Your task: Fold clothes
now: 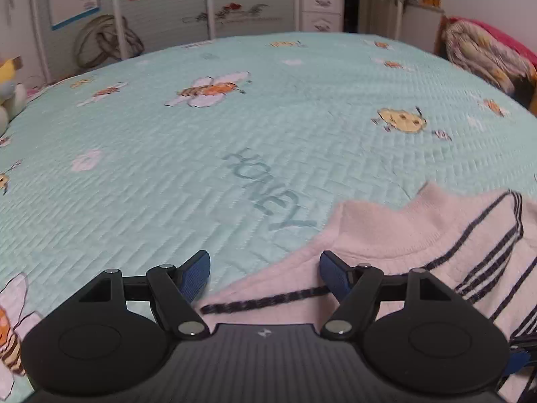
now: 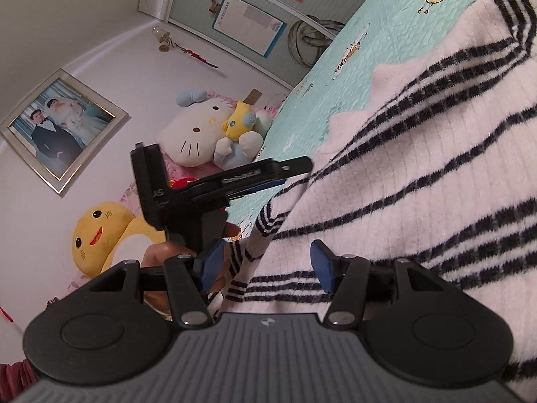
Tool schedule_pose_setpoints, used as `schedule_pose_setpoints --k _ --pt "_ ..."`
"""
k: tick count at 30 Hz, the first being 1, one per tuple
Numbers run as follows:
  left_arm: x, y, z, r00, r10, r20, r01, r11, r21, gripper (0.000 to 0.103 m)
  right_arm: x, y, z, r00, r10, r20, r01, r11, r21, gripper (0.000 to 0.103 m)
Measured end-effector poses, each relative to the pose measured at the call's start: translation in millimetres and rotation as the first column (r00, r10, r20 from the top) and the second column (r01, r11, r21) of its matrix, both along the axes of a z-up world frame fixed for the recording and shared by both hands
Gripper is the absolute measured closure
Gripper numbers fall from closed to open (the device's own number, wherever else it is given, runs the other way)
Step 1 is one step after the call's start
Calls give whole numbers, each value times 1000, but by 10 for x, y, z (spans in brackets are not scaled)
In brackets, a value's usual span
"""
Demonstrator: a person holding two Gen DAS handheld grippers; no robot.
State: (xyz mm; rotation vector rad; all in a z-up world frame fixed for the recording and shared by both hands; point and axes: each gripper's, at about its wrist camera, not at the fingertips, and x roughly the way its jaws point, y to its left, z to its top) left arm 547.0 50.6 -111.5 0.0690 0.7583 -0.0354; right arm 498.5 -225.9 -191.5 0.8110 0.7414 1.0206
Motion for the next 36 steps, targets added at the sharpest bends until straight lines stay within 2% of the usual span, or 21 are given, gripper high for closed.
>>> schedule_pose_setpoints --k 4,6,9,11,14,15,16,17,18,19,21,24,25,27,32,33,36 --pt "103 -83 -74 998 -51 -44 52 998 23 28 4 27 -16 1000 1 -1 -1 1000 2 45" --pt "125 -46 -94 996 -65 -63 64 998 -9 28 4 24 -16 1000 2 -3 -2 1000 5 45" --pt "91 96 -57 996 -50 -70 41 992 -118 30 9 30 -21 1000 3 -5 -3 1000 9 45" --pt "55 130 -61 995 -64 -81 51 986 -156 31 9 33 -23 1000 3 -6 -2 1000 9 45" --pt "-7 28 -116 989 -105 -102 96 991 -89 32 9 37 -31 1000 2 -8 -2 1000 11 45" --pt "-31 -11 -110 989 -113 -98 107 992 -72 40 9 35 -31 1000 2 -8 -2 1000 12 45" --pt "-48 -33 -95 988 -123 -94 115 990 -83 57 10 34 -31 1000 2 -9 -2 1000 13 45" --pt "-79 -61 -85 987 -135 -88 127 987 -96 69 11 33 -30 1000 2 -9 -2 1000 13 45" --pt "-124 -116 -73 987 -142 -79 136 987 -86 88 12 32 -30 1000 2 -9 -2 1000 13 45" --pt "-172 -173 -61 987 -149 -68 144 987 -72 89 13 31 -30 1000 1 -9 -1 1000 13 45" --pt "-285 -329 -42 992 -125 -23 126 991 50 92 14 30 -30 1000 0 -10 0 1000 15 45" --pt "-249 -391 20 996 -37 76 20 977 212 92 11 32 -21 1000 -5 -9 5 1000 13 45" --pt "-185 -337 29 995 3 100 -26 973 230 91 10 33 -19 1000 -6 -8 6 1000 12 45" --pt "-45 -225 -32 993 67 93 -88 967 238 91 12 34 -17 1000 -6 -8 6 1000 11 45" --pt "-27 -411 -339 994 40 97 -73 926 371 92 28 39 -17 1000 -3 -7 3 1000 8 45" --pt "-38 -369 -302 994 41 99 -72 939 335 92 30 39 -17 1000 -2 -7 2 1000 7 45" --pt "-81 -214 -160 993 59 107 -83 969 234 71 34 36 -20 1000 -2 -8 2 1000 8 45"
